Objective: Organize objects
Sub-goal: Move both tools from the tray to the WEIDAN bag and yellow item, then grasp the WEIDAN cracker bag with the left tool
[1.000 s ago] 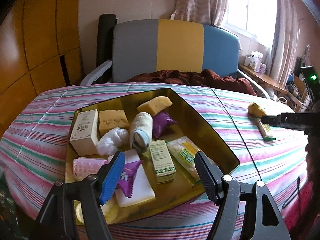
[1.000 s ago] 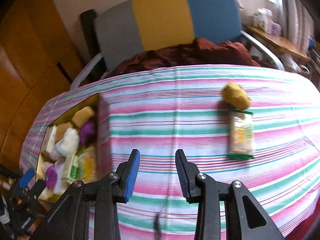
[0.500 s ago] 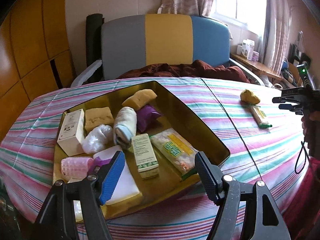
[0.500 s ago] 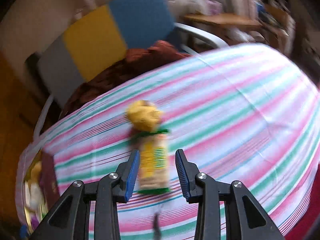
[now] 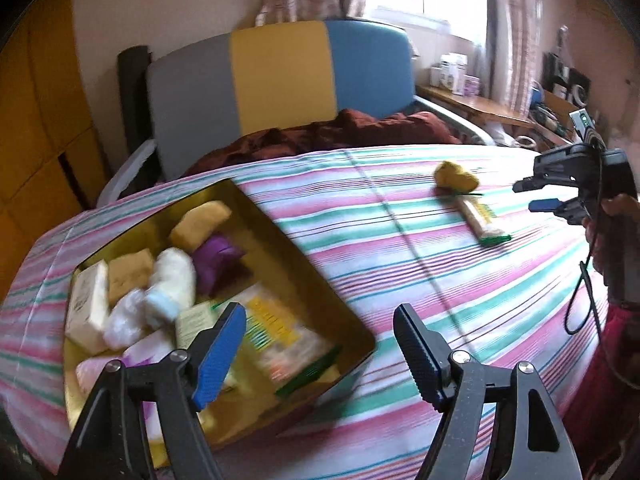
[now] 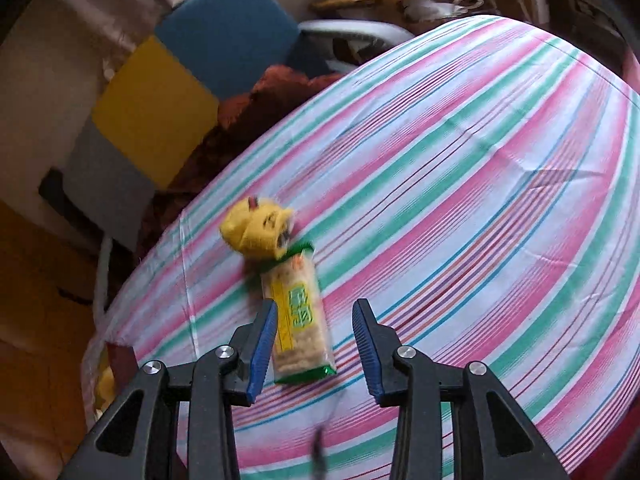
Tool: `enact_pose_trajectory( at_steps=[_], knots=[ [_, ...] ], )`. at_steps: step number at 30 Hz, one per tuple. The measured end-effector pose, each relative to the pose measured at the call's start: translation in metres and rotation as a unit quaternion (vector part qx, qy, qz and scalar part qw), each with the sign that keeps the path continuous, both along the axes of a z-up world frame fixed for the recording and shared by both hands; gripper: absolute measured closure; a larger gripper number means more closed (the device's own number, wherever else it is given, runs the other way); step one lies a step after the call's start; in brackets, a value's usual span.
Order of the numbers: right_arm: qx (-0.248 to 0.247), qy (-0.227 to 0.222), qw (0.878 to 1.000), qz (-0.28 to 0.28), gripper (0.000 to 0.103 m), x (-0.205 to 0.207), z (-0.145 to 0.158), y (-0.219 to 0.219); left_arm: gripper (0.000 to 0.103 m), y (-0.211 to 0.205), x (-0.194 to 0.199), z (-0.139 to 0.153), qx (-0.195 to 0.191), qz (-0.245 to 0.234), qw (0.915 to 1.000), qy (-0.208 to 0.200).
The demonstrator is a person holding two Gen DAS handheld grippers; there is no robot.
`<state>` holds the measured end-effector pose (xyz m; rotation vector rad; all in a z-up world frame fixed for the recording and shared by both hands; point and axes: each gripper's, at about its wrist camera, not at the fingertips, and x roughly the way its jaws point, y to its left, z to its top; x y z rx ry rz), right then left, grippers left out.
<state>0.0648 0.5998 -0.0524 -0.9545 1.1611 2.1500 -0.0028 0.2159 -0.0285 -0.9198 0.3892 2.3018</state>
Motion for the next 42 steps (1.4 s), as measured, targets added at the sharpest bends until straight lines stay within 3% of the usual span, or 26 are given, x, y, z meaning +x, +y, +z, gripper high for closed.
enact_pose_trajectory(
  at_steps=[8,20,30,34,37,42],
  knots=[
    [-0.019,0.044,0.998,-0.032,0.061,0.016,0.007,0.012,0.026,0.053,0.000,0.007,0.012,-0.050,0.9985,-0.021],
    [-0.021,0.084,0.995,-0.042,0.061,0.025,0.017,0.012,0.026,0.128,-0.016,-0.017,-0.012,-0.098,0.9931,-0.063],
    [-0.032,0.093,0.995,-0.024,0.060,0.021,0.015,0.009,0.026,0.201,-0.035,-0.038,-0.023,-0.129,0.9859,-0.105],
    [-0.039,0.092,0.995,-0.021,0.060,0.019,0.013,0.009,0.024,0.232,-0.036,-0.040,-0.026,-0.145,0.9835,-0.105],
    [-0.043,0.088,0.995,-0.015,0.060,0.016,0.011,0.008,0.017,0.256,-0.037,-0.042,-0.027,-0.155,0.9817,-0.107],
    [-0.047,0.080,0.996,-0.012,0.060,0.012,0.007,0.009,0.017,0.290,-0.040,-0.060,-0.051,-0.163,0.9794,-0.107]
  ],
)
